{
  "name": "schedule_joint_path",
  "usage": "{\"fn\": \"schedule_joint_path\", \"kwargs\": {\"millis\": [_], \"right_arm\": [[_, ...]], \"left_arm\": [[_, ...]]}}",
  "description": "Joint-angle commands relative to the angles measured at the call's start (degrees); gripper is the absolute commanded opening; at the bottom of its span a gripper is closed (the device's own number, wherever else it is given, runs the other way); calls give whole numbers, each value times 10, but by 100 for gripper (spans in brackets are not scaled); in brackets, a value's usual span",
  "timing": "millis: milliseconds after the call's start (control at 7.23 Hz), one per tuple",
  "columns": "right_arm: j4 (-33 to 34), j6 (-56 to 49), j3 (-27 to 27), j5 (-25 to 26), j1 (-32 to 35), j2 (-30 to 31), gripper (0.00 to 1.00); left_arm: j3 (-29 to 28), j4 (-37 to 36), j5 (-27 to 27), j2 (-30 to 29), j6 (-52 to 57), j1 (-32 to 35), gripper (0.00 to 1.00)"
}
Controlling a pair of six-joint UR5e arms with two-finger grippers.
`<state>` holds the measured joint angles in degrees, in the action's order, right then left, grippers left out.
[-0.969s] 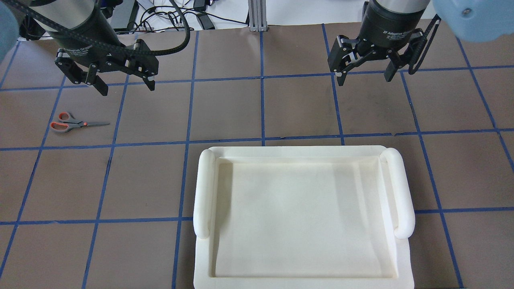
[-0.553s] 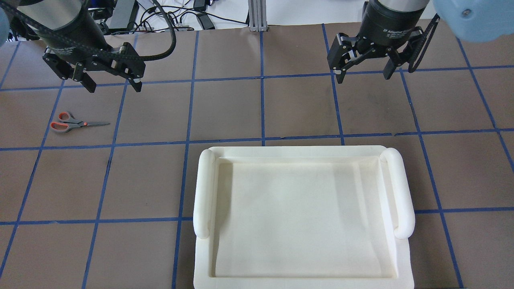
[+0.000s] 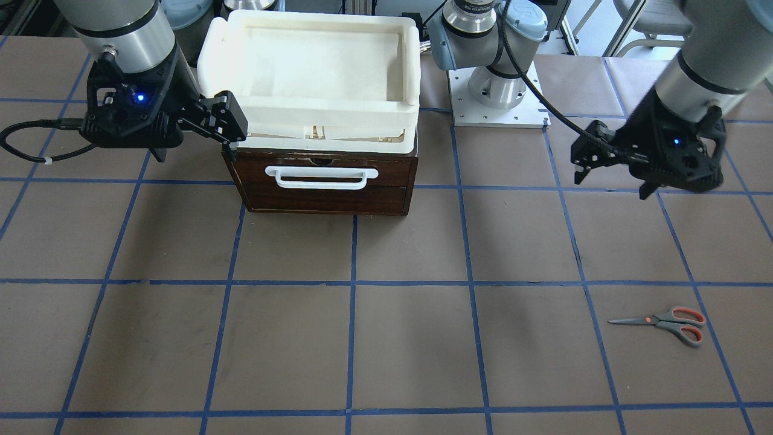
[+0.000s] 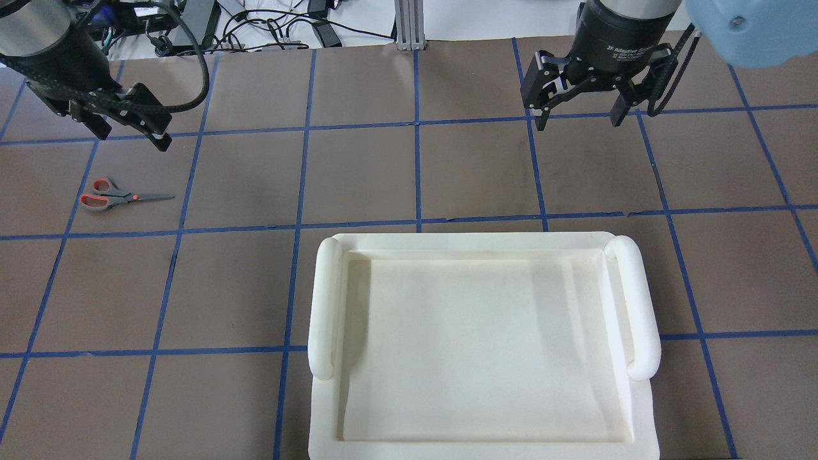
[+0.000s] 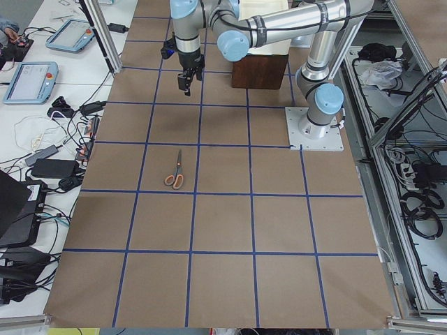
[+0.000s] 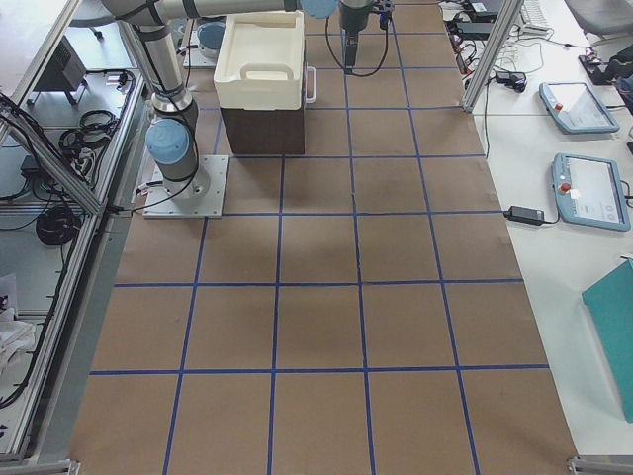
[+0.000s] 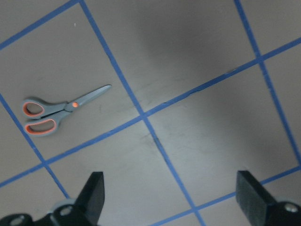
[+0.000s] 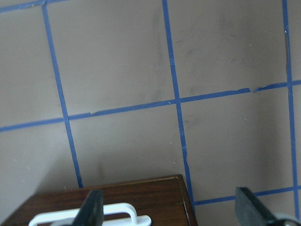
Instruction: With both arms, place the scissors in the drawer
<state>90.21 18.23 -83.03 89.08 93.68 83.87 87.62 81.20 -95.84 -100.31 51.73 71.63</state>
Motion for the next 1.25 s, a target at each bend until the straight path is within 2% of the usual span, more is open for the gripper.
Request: {"fn": "schedule_joint_path", "kwargs": {"millis": [0,138,277,415,553,830,1107], "right_arm": [[44,244,-24,-2,4,-21,100],[51,355,-24,-2,13,-36,100],[55,452,-24,-1,40,-54,100],[57,517,-24,18,65,-76,100],[57,561,-24,46,87,-95,100],[57,661,-24,48,120,-122,100],[47,718,-24,42,135,-131,100]], "left_arm": [[3,-47,-16,-73,287,-59,100],[3,-74,-17,-106,385,-69,100],[1,-149,-15,-134,482,-72,100],[-4,-197,15,-166,571,-82,100],[-10,-199,41,-192,629,-99,100],[-22,-217,43,-228,736,-117,99],[-22,-217,36,-245,827,-123,100]]}}
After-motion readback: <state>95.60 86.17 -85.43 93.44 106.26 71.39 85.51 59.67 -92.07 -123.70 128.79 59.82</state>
